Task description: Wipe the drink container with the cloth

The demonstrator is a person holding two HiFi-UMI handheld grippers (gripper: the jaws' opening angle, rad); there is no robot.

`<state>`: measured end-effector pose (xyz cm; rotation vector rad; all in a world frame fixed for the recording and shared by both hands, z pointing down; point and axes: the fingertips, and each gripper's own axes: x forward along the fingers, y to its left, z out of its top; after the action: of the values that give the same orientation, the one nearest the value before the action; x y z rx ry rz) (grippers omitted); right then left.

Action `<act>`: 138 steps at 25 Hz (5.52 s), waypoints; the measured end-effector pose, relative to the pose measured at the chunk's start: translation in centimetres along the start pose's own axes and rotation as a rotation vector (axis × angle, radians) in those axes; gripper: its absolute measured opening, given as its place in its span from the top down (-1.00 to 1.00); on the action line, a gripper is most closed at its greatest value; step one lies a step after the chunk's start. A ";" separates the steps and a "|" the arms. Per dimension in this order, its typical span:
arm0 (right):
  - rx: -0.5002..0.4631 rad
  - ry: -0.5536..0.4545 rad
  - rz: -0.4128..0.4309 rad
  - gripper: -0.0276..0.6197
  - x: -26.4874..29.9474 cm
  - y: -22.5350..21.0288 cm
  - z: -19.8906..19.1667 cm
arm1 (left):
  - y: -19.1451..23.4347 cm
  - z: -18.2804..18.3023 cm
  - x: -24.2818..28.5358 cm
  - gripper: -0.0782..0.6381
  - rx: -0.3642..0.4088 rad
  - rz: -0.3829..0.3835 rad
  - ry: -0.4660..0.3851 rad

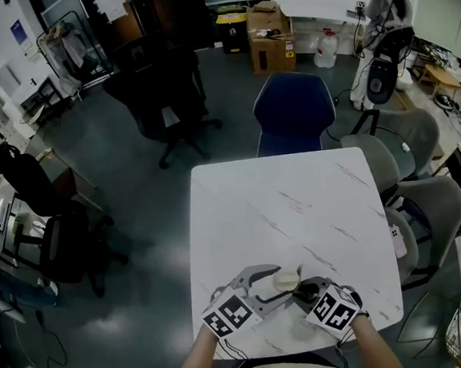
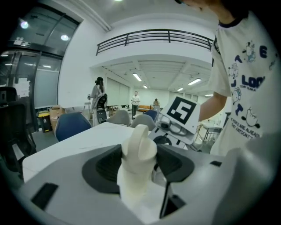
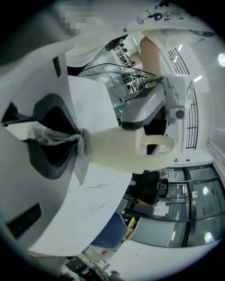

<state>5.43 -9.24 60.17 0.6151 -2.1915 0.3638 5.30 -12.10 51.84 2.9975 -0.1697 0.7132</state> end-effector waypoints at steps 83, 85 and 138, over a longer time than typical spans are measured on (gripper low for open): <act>0.083 0.019 0.076 0.77 4.3 1.6 -1.9 | 0.3 0.0 -1.3 0.07 -0.180 0.409 -0.166; 0.072 0.012 0.076 0.77 3.9 1.7 -1.5 | 0.3 0.1 -1.4 0.07 -0.174 0.387 -0.160; -0.186 0.080 0.069 0.77 -2.7 0.5 2.3 | -1.3 -0.3 -1.5 0.07 0.087 -0.195 -0.004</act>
<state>5.13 -9.05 56.61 0.4172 -2.1436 0.2134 4.04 -10.60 51.39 3.0403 0.1551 0.7117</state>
